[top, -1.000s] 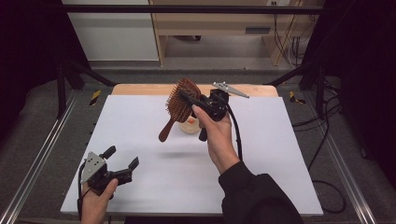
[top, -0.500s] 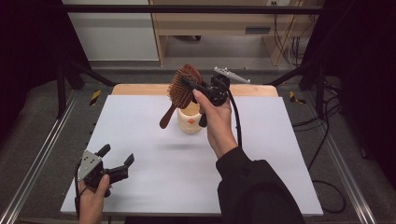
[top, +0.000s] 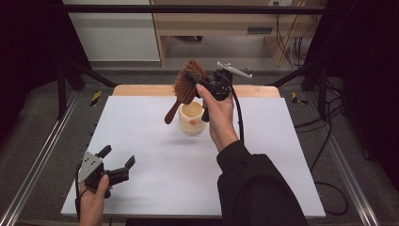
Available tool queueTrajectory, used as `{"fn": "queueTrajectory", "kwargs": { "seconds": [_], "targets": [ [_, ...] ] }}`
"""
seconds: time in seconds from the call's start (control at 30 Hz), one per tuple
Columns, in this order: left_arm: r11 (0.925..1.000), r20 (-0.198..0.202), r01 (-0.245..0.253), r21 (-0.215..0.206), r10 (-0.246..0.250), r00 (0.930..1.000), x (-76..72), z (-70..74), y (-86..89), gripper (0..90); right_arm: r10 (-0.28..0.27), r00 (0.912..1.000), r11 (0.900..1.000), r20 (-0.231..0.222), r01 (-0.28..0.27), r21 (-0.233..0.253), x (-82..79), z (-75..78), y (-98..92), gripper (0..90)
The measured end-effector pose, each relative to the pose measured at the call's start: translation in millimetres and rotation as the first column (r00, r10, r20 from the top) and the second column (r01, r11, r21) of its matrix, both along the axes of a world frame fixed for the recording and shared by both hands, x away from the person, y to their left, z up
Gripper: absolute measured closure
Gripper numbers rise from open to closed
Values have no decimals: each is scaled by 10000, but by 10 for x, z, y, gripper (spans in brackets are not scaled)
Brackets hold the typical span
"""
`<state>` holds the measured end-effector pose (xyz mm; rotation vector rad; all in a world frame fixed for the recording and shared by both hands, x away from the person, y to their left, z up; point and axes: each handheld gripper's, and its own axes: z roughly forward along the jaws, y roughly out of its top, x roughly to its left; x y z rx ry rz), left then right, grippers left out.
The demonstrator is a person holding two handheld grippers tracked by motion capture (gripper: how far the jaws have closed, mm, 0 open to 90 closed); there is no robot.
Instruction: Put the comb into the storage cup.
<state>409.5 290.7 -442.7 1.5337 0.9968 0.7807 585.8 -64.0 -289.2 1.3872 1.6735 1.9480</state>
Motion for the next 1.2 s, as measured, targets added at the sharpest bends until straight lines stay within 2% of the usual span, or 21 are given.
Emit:
{"fn": "queueTrajectory", "kwargs": {
  "seconds": [0.8,0.9,1.13,1.2],
  "targets": [
    [10000,-9,55,19,-55,10000,1,-6,0,28,-557,9976,9980,409,544,327,78,279,-236,517],
    [9999,-45,99,34,-99,9999,4,-11,-6,28,-621,9970,9979,468,611,234,90,296,-267,517],
    [9999,-49,162,49,-162,9999,5,-13,-8,28,-771,9959,9965,479,754,349,113,315,-328,517],
    [9998,-81,209,77,-208,9998,9,-18,-11,28,-797,9956,9967,487,788,206,122,312,-327,516]
  ]
}}
